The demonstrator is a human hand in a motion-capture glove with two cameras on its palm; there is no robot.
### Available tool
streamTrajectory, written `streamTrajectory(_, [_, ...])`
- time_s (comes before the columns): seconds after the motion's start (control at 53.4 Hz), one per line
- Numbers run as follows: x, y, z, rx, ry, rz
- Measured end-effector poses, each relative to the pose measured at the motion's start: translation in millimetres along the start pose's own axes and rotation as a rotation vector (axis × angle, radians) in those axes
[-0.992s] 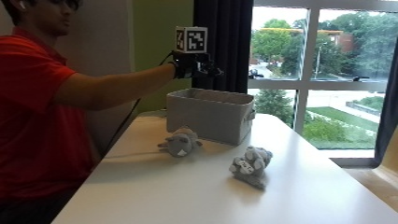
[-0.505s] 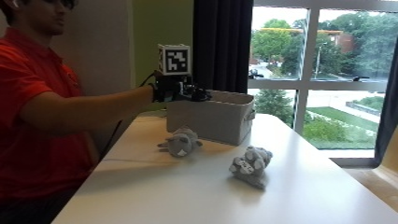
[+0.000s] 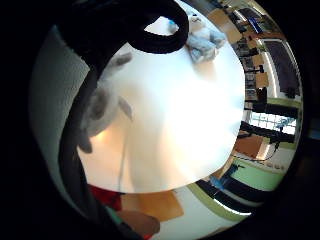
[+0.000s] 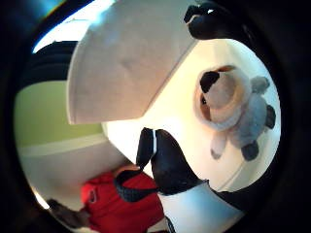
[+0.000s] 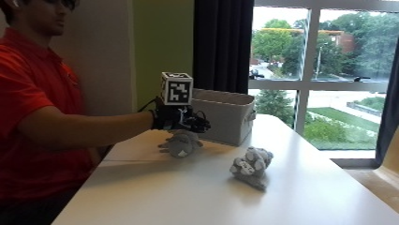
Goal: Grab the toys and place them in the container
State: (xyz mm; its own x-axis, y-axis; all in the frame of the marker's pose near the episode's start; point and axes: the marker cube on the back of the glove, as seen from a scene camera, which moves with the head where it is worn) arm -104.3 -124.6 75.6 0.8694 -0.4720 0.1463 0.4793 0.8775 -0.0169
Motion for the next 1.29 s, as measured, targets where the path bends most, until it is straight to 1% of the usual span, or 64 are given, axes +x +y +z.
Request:
streamTrajectory(0.094, [0.3,-2.1,8.3,0.013,0.007,0.014])
streamTrajectory(0.318, [1.5,-5.9,28.2,-0.024,-0.034,0.044])
streamTrajectory(0.58, [3.1,-10.4,39.3,0.010,-0.008,0.088])
streamTrajectory(0.711, [5.0,-13.5,46.9,-0.026,-0.008,0.101])
streamTrajectory(0.805, [7.7,-13.6,51.4,-0.067,0.015,0.084])
streamTrajectory(0.899, [6.9,-17.7,54.4,-0.074,0.054,0.114])
streamTrajectory(1.011, [5.9,-19.7,55.8,-0.080,0.115,0.097])
streamTrajectory(1.292, [6.2,-22.8,56.7,-0.048,0.124,0.071])
